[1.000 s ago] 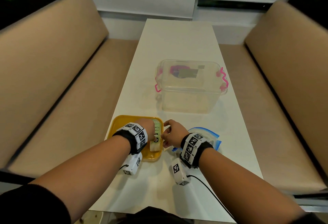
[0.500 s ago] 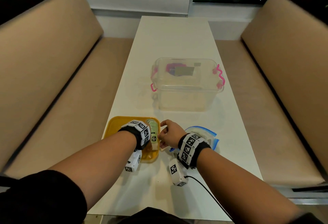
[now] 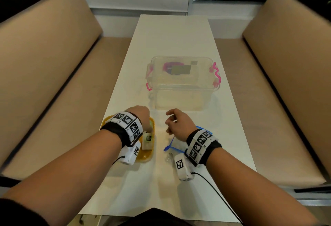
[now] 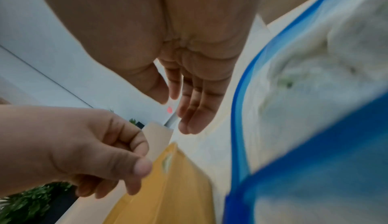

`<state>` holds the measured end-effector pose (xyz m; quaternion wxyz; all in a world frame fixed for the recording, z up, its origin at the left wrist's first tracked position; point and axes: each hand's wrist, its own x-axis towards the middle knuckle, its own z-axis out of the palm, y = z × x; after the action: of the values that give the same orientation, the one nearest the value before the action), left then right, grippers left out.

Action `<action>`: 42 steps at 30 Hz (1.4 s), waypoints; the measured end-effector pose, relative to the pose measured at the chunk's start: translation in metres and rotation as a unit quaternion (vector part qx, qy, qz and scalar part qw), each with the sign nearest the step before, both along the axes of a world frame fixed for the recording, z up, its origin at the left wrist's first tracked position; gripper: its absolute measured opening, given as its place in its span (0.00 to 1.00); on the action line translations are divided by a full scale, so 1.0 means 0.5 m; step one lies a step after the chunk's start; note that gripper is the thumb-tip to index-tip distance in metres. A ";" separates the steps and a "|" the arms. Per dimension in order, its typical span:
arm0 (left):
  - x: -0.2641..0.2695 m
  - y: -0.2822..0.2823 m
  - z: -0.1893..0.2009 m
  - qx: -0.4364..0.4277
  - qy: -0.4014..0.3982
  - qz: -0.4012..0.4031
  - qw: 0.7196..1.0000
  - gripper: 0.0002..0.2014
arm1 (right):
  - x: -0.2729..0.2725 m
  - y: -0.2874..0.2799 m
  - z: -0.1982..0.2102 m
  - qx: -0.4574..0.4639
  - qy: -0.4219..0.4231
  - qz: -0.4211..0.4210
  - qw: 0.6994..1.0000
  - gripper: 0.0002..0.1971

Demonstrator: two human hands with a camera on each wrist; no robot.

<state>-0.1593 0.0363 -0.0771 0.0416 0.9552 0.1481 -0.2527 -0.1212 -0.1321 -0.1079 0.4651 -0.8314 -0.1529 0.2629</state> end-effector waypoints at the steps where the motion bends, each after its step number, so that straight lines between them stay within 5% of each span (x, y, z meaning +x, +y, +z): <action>1: 0.004 -0.019 0.017 -0.030 -0.026 -0.006 0.999 0.16 | 0.011 -0.019 0.007 -0.002 -0.019 0.004 1.000 0.12; 7: 0.009 -0.170 0.023 -0.217 -0.138 -0.089 0.962 0.09 | 0.052 -0.150 0.013 -0.132 -0.144 0.057 0.979 0.09; 17: -0.018 -0.270 -0.101 -0.194 -0.099 -0.025 0.976 0.23 | 0.018 -0.257 -0.049 -0.213 -0.145 0.123 0.958 0.18; 24: -0.011 -0.275 -0.126 -0.228 -0.124 0.009 0.966 0.27 | 0.012 -0.288 -0.089 -0.151 -0.124 0.069 0.978 0.14; 35: 0.004 -0.303 -0.123 -0.250 -0.170 -0.015 0.953 0.03 | 0.017 -0.291 -0.093 -0.144 -0.132 0.072 0.978 0.09; 40: -0.003 -0.293 -0.093 -0.293 -0.238 0.011 0.926 0.03 | 0.016 -0.285 -0.077 -0.107 -0.163 0.080 0.978 0.06; 42: -0.001 -0.290 -0.075 -0.301 -0.263 0.014 0.917 0.03 | 0.016 -0.285 -0.067 -0.075 -0.192 0.072 0.976 0.12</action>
<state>-0.1596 -0.1089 -0.1145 0.3683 0.9273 0.0625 -0.0247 -0.1135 -0.2745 -0.1413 0.3431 -0.8859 -0.2783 0.1418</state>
